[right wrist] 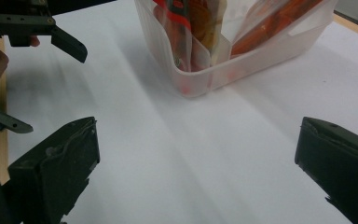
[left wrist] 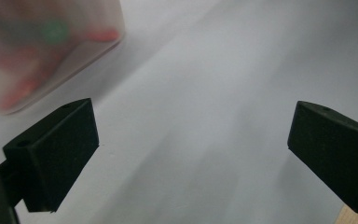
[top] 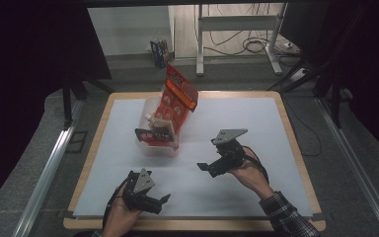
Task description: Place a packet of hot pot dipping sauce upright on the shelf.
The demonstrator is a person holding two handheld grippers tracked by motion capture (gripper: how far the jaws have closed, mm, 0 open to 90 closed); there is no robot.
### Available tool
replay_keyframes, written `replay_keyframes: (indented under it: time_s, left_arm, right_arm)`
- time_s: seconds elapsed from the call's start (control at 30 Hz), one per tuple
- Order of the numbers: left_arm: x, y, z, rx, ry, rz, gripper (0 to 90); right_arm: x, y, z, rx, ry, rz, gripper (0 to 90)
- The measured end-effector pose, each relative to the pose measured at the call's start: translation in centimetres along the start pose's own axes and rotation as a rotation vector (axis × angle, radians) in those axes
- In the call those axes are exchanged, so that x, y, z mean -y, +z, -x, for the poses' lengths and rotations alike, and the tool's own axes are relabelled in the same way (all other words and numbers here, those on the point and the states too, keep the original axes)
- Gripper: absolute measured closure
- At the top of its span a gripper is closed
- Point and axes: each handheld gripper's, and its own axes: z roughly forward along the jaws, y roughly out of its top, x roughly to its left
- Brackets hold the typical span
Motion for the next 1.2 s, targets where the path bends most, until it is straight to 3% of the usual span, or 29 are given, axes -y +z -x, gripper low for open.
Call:
replay_keyframes:
  time_s: [0.73, 1.2]
  left_arm:
    - [0.0, -0.3, -0.4, -0.01, -0.001, 0.008, 1.7]
    - [0.3, -0.9, -1.1, -0.031, -0.014, 0.017, 1.7]
  right_arm:
    - [1.2, -2.4, -0.3, 0.043, 0.005, 0.007, 0.5]
    - [2.6, -3.7, -0.2, 0.069, 0.033, 0.022, 2.3]
